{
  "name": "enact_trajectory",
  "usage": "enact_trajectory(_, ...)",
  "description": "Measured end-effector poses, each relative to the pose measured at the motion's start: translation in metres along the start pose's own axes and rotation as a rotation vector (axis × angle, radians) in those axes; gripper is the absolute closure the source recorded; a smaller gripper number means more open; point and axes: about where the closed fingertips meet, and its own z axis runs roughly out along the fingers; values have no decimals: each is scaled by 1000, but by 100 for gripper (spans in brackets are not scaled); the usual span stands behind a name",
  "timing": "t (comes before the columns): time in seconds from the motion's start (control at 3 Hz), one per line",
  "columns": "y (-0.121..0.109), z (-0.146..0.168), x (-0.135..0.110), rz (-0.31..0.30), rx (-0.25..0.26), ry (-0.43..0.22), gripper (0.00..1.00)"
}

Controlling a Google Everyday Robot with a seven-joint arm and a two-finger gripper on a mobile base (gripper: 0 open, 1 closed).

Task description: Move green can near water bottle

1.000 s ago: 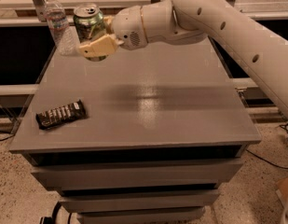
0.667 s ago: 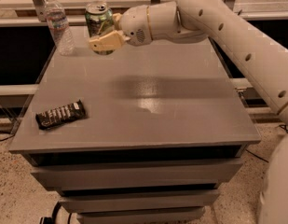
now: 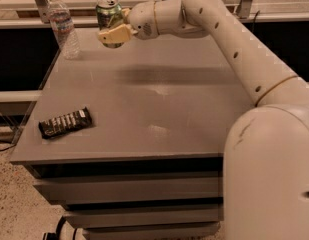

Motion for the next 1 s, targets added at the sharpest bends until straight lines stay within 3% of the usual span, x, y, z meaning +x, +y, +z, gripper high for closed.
enact_trajectory(0.33, -18, 19, 5, 3, 19, -3, 100)
enact_trajectory(0.67, -24, 27, 2, -15, 80, -33, 100)
enact_trajectory(1.0, -17, 43, 15, -3, 141, -49, 100)
